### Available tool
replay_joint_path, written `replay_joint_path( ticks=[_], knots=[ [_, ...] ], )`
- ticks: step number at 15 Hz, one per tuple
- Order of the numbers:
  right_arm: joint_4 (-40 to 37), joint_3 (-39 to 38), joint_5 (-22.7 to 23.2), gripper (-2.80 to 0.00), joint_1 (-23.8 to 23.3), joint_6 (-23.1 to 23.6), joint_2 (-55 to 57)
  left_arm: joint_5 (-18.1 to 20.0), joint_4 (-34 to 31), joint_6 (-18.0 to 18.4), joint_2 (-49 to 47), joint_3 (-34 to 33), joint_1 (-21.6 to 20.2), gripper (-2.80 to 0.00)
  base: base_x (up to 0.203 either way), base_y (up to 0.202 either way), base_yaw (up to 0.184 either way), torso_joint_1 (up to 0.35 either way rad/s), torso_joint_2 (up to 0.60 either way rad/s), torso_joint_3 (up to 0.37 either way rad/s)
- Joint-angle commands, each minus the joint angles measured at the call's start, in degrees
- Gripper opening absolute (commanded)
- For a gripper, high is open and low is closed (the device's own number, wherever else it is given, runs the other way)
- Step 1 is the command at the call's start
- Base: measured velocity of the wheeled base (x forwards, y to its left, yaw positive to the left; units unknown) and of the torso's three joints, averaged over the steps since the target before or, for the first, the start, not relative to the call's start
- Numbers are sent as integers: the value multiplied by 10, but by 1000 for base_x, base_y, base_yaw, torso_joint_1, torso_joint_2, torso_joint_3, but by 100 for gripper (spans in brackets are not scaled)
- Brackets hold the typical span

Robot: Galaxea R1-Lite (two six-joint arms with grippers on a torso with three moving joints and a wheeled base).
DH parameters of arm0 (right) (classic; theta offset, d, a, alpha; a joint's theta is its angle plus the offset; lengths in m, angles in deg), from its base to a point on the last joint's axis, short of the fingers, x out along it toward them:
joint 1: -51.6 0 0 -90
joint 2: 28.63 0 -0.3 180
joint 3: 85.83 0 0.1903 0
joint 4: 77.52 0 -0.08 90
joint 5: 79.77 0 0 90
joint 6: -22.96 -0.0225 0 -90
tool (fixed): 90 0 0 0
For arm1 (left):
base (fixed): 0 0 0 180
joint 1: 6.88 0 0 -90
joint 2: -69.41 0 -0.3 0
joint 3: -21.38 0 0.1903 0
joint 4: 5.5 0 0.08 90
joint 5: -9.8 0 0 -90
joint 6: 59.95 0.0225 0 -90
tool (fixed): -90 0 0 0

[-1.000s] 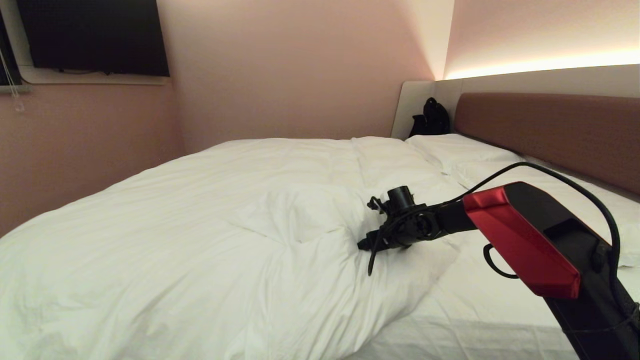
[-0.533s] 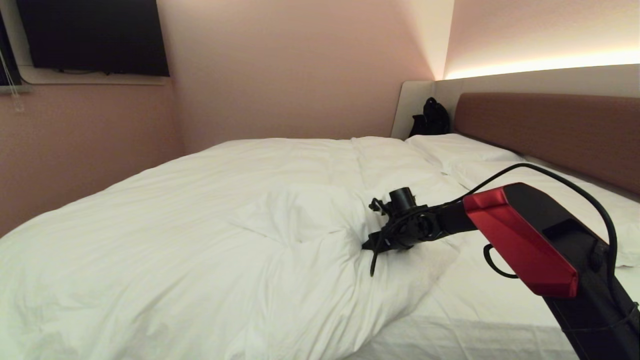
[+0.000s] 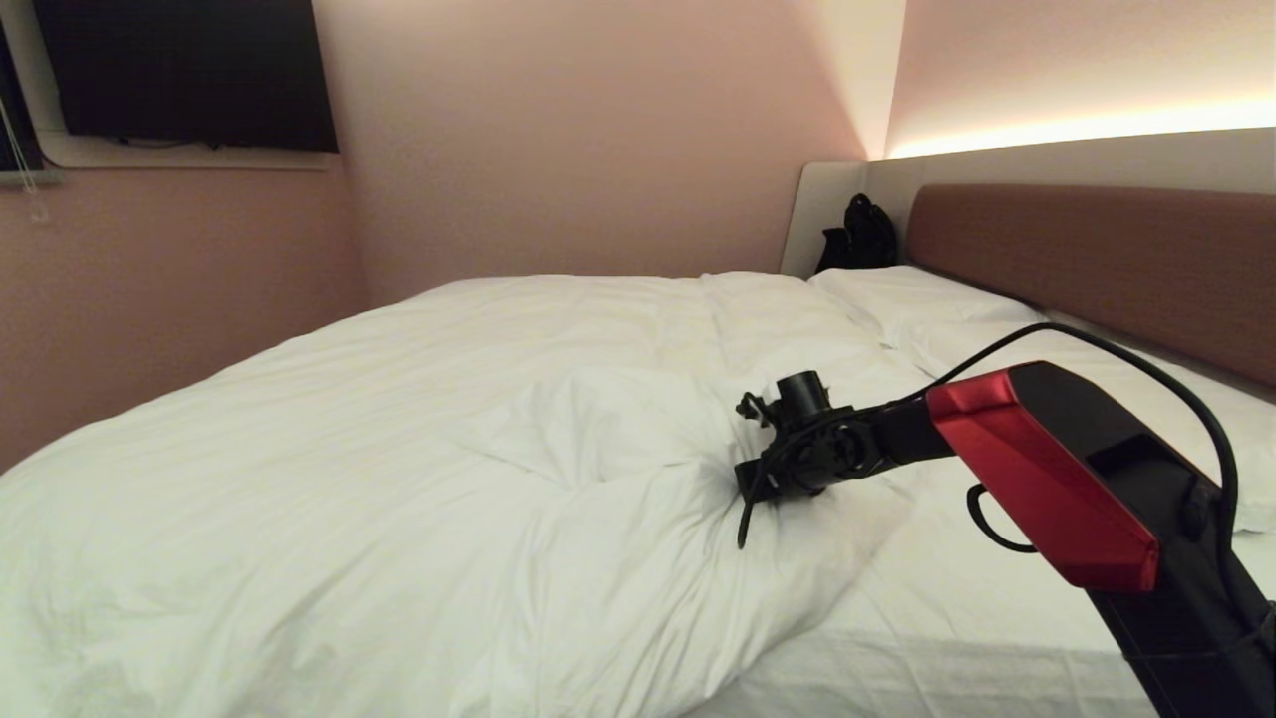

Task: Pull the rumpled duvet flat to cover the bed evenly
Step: Flatten the corners of the folded blanket

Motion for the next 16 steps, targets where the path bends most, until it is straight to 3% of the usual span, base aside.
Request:
replay_joint_path(
  ticks=[1, 7, 16],
  knots=[
    [0, -5, 0, -280, -1, 0, -24, 0, 0, 0, 0, 0, 0, -280, 0, 0, 0, 0, 0, 0],
    [-16, -61, 0, -280, -3, -1, -109, 0, 0, 0, 0, 0, 0, -280, 0, 0, 0, 0, 0, 0],
    [-14, -350, -1, -280, -54, 39, -341, 0, 0, 0, 0, 0, 0, -280, 0, 0, 0, 0, 0, 0]
  ],
)
